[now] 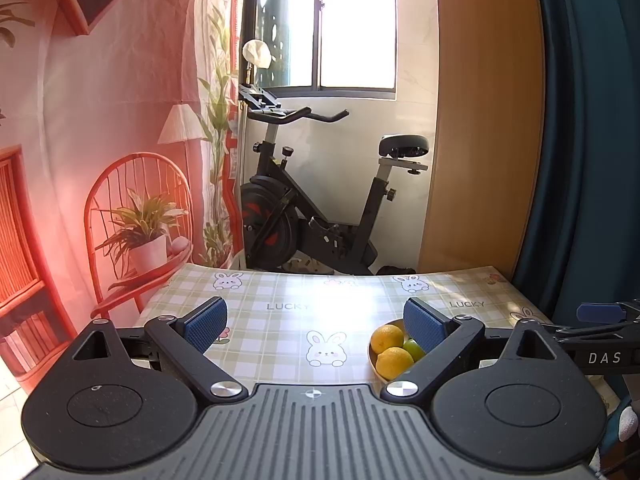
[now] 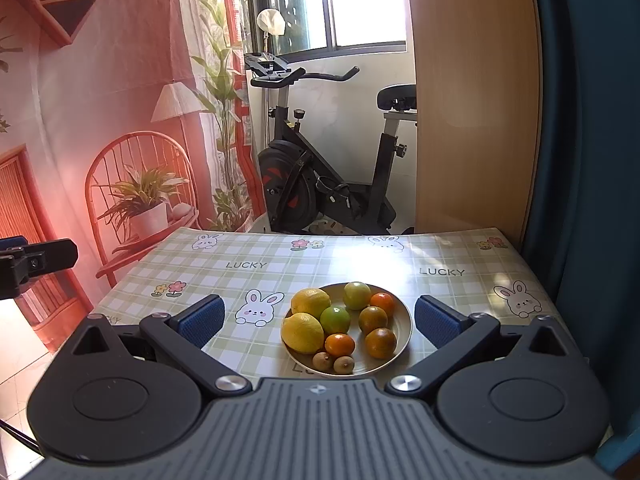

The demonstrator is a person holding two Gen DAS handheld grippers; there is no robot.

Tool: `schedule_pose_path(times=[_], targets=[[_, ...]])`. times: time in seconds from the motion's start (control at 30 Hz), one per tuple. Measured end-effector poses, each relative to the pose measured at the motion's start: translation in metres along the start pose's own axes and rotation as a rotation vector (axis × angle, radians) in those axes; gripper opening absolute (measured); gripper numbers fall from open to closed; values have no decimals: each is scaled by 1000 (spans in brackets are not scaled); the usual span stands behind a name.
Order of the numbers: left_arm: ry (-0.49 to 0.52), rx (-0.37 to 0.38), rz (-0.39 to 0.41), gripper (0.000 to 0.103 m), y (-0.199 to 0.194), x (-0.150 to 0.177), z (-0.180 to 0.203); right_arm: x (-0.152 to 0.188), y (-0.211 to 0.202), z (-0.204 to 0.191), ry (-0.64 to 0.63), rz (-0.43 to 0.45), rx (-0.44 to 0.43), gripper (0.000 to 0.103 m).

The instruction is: Organize fruits

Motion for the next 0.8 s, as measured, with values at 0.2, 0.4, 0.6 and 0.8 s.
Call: schedule_pose_path(times=[0.2,0.4,0.6,0.8], targets=[[-9,5,-4,97,-1,1,-2,-1,0,1,-5,2,-1,103],[-13,6,-5,97,-1,0,-3,-1,-1,2,-6,2,2,103],[-15,8,-2,97,-2,1,-2,-1,-1,2,-8,2,2,103],[-21,12,-3,98,-2,1,-2,-1,-1,1,-9,3,2,103]])
Point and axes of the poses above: each gripper's, at about its wrist camera, not at the fingertips, and y roughly the way its jaws point, z to its right, x to its underside, the point moved 8 cm from there along y, roughly the way its jaws point, and after that the axes turned 6 degrees about x, right-handed, at the moved point
